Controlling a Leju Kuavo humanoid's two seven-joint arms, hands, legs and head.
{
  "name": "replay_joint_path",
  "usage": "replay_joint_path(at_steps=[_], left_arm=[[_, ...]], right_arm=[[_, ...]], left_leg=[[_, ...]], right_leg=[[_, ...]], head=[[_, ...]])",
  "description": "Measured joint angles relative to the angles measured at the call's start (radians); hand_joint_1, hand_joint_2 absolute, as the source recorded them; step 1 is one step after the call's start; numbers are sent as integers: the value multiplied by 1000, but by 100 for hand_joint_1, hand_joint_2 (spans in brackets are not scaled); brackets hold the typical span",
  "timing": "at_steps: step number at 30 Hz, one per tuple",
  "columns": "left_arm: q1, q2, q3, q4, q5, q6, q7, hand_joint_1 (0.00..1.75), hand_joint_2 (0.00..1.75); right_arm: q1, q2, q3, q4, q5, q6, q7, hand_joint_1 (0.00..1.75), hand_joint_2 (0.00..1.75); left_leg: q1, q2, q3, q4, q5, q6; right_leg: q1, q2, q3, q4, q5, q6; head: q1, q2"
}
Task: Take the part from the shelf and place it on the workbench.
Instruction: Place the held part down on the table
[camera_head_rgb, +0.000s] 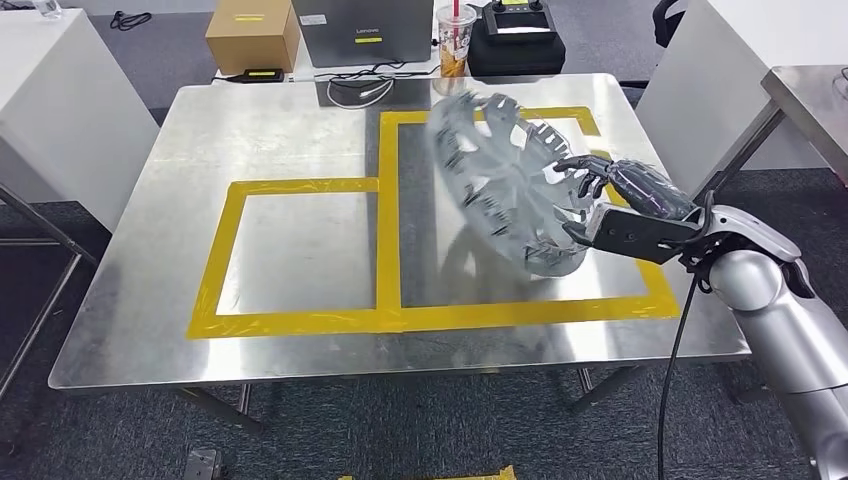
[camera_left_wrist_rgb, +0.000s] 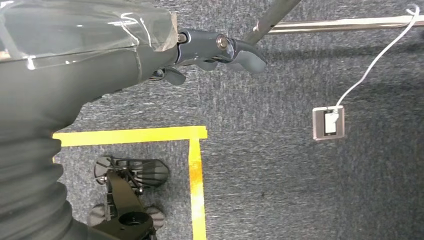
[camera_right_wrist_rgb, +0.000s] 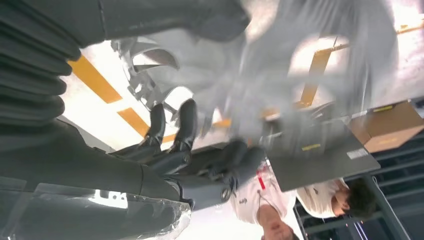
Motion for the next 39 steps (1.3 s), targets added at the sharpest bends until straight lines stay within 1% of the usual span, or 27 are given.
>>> replay_joint_path(at_steps=[1,2,3,5,6,7,10,11,12,13,15,16,17,20,21,22,23,25,26,27,28,30,32,34,36,37,39], left_arm=[[0,0,0,-1,0,0,0,0,0],[1,0,0,-2,2,0,0,0,0],[2,0,1,-3,4,0,0,0,0],[4,0,4,-4,8,1,0,0,0],[4,0,5,-5,9,2,0,0,0],[4,0,7,-6,10,2,0,0,0],[8,-1,13,-8,12,5,5,0,0],[11,-1,16,-10,12,7,10,0,0],[13,-2,19,-13,12,8,16,0,0],[15,-2,22,-17,12,10,21,0,0],[16,-2,28,-24,11,11,26,0,0],[16,-2,30,-27,11,11,27,0,0],[17,-2,31,-29,11,11,28,0,0],[21,-3,32,-33,11,11,30,0,0],[22,-4,32,-35,11,11,30,0,0],[22,-5,33,-37,11,12,32,0,0],[23,-6,34,-39,11,15,35,0,0],[26,-9,41,-44,9,22,48,0,0],[28,-11,45,-46,6,25,55,0,0],[31,-13,50,-50,2,27,63,0,0],[32,-15,54,-53,-1,29,69,0,0],[33,-19,62,-57,-7,31,78,0,0],[34,-21,69,-60,-12,31,85,0,87],[34,-23,74,-60,-17,31,89,0,175],[35,-22,77,-61,-21,32,90,0,175],[35,-22,79,-61,-23,32,90,0,175],[35,-23,81,-61,-24,32,90,0,175]], right_arm=[[-3,2,-1,0,0,0,0,0,0],[-4,4,-2,0,0,0,0,0,0],[-4,6,-3,0,1,0,0,0,0],[-3,11,-5,-1,2,1,0,0,0],[-3,13,-6,-1,3,1,0,0,0],[-3,16,-7,-1,4,1,0,0,0],[3,24,-8,-2,5,1,-2,0,0],[7,26,-8,-2,5,1,-3,0,0],[11,28,-8,-2,6,1,-4,0,0],[14,30,-9,-2,6,1,-5,0,0],[15,32,-14,-3,6,1,-7,0,0],[15,33,-17,-4,6,1,-8,0,0],[15,34,-19,-6,6,1,-8,0,0],[17,36,-23,-6,7,1,-8,0,0],[17,36,-25,-7,7,2,-8,0,0],[17,36,-27,-7,7,2,-8,0,0],[17,36,-28,-7,7,2,-8,0,0],[22,36,-29,-7,6,1,-10,0,0],[25,37,-30,-7,4,0,-12,0,0],[29,37,-31,-8,1,-1,-15,0,0],[31,38,-34,-9,-4,-4,-16,0,0],[32,40,-46,-15,-13,-15,-14,0,0],[34,43,-59,-23,-14,-30,-5,0,0],[42,47,-69,-27,-11,-40,3,0,0],[47,50,-77,-28,-10,-50,5,0,0],[48,51,-81,-29,-9,-55,6,0,0],[48,52,-93,-32,-6,-65,6,0,0]], left_leg=[[-2,0,-1,7,-6,-4],[-4,0,-3,12,-10,-7],[-5,1,-5,15,-12,-11],[-2,2,-7,20,-18,-19],[0,2,-14,37,-30,-26],[3,3,-29,70,-50,-34],[21,4,-120,255,-130,-56],[26,4,-143,294,-137,-61],[30,5,-148,295,-125,-63],[33,6,-133,256,-96,-64],[36,6,-67,115,-29,-62],[34,6,-40,60,-11,-59],[31,5,-25,28,-4,-55],[25,4,-16,15,-3,-35],[25,5,-11,8,1,-26],[26,5,-6,2,6,-17],[26,6,-3,-3,9,-11],[19,6,-3,-4,10,-3],[15,5,-3,-4,9,-2],[13,5,-2,-3,9,-1],[10,4,-2,-2,8,-1],[6,1,-3,3,7,-2],[0,0,-7,13,3,-7],[-1,-1,-11,18,2,-13],[2,0,-14,27,-9,-22],[4,0,-22,49,-30,-29],[13,2,-58,155,-104,-46]], right_leg=[[2,-1,23,-47,17,-3],[5,-1,33,-68,22,-9],[8,0,36,-71,21,-16],[3,1,39,-74,22,-25],[-1,1,42,-76,23,-29],[-5,1,44,-78,23,-33],[-7,1,47,-78,21,-36],[-7,2,47,-77,21,-36],[-8,2,47,-77,21,-35],[-9,3,48,-77,21,-35],[-9,4,49,-77,19,-31],[-8,4,49,-77,19,-27],[-7,5,49,-78,18,-21],[-10,5,49,-83,20,-1],[-11,3,44,-73,14,1],[-10,2,29,-43,-2,-1],[-9,1,4,9,-26,-7],[-4,1,-65,151,-79,-17],[-3,1,-90,199,-92,-18],[-2,1,-99,212,-90,-15],[-2,1,-86,182,-73,-11],[0,0,-18,42,-19,-6],[5,-1,33,-59,19,-12],[9,-1,40,-74,29,-21],[4,-2,40,-77,35,-30],[0,-3,40,-79,38,-35],[-3,-4,36,-80,44,-42]], head=[[-1,0],[-1,0],[-2,0],[-2,0],[-4,0],[-7,0],[-12,0],[-12,0],[-12,0],[-12,0],[-12,0],[-11,0],[-11,0],[-11,0],[-10,0],[-9,0],[-7,0],[-7,0],[-7,0],[-7,0],[-7,0],[-7,0],[-8,0],[-9,0],[-9,0],[-11,0],[-15,0]])
